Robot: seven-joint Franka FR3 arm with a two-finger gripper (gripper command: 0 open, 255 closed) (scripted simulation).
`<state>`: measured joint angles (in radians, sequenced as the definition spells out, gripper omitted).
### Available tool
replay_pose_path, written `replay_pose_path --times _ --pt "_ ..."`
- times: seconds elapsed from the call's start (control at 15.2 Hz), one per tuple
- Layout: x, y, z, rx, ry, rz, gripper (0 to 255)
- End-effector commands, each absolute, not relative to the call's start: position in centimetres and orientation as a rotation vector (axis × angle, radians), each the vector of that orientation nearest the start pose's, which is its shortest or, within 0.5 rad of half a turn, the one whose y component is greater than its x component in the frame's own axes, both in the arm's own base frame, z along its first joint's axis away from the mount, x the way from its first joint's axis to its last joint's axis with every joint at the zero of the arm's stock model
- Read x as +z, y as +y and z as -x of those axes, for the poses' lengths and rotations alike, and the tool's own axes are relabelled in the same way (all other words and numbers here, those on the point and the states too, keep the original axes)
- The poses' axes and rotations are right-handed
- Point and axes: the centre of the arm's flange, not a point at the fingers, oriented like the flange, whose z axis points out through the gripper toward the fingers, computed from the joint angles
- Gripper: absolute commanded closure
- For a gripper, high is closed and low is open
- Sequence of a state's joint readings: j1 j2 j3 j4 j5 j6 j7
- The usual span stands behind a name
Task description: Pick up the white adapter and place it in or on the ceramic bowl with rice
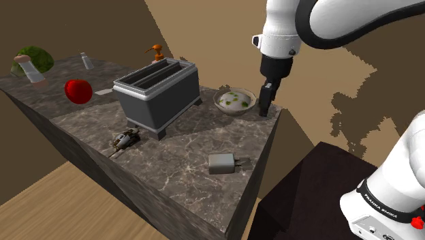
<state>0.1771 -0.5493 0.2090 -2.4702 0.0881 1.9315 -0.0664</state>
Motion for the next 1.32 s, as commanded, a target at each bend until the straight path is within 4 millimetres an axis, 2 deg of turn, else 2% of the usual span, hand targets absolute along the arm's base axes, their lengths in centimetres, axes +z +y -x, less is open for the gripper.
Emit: replay_pose_path --times 0.0,0.4,0.79,1.25 --pt "46.4 18.1 -35.7 -0.013 -0.683 3.09 0" --pt "42.2 24.6 -36.2 -0.016 -0.876 3.036 0" --pt "37.9 31.2 -35.8 -0.019 -1.066 2.97 0" --pt "34.6 31.5 -35.8 -0.019 -1.075 2.967 0"
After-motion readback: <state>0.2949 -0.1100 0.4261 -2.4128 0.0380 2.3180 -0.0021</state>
